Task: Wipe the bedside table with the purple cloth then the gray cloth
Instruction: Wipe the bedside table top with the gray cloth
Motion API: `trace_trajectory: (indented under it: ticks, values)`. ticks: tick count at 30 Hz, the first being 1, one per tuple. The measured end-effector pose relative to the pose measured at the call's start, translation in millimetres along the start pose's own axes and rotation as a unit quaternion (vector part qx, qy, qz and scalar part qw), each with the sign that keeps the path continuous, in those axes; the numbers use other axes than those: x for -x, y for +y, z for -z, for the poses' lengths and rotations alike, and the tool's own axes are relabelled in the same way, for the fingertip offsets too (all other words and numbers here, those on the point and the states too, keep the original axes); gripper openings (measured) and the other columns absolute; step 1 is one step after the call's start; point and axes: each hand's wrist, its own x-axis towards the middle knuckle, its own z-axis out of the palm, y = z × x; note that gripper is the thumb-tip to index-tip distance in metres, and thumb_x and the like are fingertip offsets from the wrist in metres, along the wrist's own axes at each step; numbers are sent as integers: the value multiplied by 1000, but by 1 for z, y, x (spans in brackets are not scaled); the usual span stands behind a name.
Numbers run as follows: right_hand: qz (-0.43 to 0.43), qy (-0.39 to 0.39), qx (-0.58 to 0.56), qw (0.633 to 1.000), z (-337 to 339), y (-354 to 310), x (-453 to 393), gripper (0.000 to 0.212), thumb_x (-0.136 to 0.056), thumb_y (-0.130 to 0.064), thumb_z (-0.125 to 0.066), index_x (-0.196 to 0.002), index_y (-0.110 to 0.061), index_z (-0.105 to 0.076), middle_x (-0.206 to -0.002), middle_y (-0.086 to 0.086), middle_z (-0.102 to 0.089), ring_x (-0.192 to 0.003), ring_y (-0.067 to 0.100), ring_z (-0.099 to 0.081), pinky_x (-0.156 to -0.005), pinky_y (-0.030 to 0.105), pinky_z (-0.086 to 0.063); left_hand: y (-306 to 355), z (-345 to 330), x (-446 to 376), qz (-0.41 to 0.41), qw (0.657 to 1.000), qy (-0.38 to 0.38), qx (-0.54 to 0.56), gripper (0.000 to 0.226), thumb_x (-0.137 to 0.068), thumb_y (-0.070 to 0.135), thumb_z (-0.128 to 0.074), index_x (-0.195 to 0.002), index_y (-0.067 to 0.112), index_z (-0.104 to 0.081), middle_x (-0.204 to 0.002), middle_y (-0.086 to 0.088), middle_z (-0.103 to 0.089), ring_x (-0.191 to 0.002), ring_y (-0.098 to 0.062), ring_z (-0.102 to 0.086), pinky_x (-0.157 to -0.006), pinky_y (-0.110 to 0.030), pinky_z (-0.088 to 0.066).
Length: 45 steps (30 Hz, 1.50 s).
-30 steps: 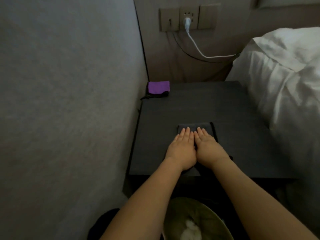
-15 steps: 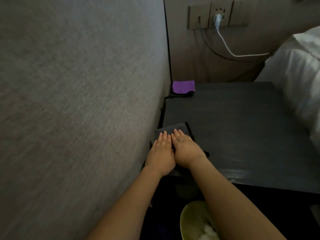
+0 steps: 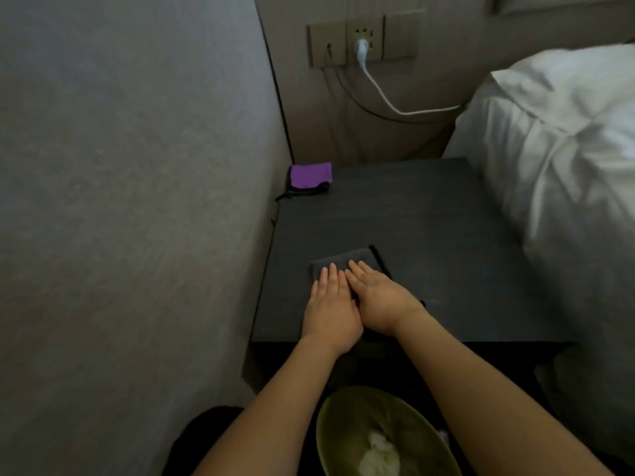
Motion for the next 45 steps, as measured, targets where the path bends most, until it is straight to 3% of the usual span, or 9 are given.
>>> trace_trajectory:
  ticks: [12,19,33,45]
  values:
    - [-140,49,-1,989,21,146,80,60,-97,-23,-38,-150,-11,-12,-160,8,-6,-149,19,-5,-119,25,-4,156,-22,-49,-141,990,-18,1,61,-101,28,-25,-152,2,-4,-161,-14,3,-149,-25,5,-121,-36,2]
    - [-183,43,10,982,26,178,103,60,-98,-19,-37,-149,-3,-9,-160,14,-3,-149,23,-3,-119,25,-2,197,-27,-61,-180,983,-36,-11,62,-100,27,-26,-152,2,-3,-161,-14,4,-149,-24,5,-121,-36,1]
    - [-236,30,10,971,17,132,107,61,-99,-23,-32,-149,-3,-4,-160,15,2,-149,24,1,-122,31,-3,167,-21,-38,-211,974,-64,-58,60,-101,27,-22,-152,4,1,-161,-12,8,-149,-22,8,-121,-35,2]
    - [-134,16,15,991,-3,11,19,61,-99,-25,-29,-150,-5,-2,-160,12,4,-149,24,3,-122,34,-4,19,7,-16,-118,989,-69,-56,61,-101,28,-20,-152,5,5,-161,-11,12,-149,-21,10,-121,-35,3]
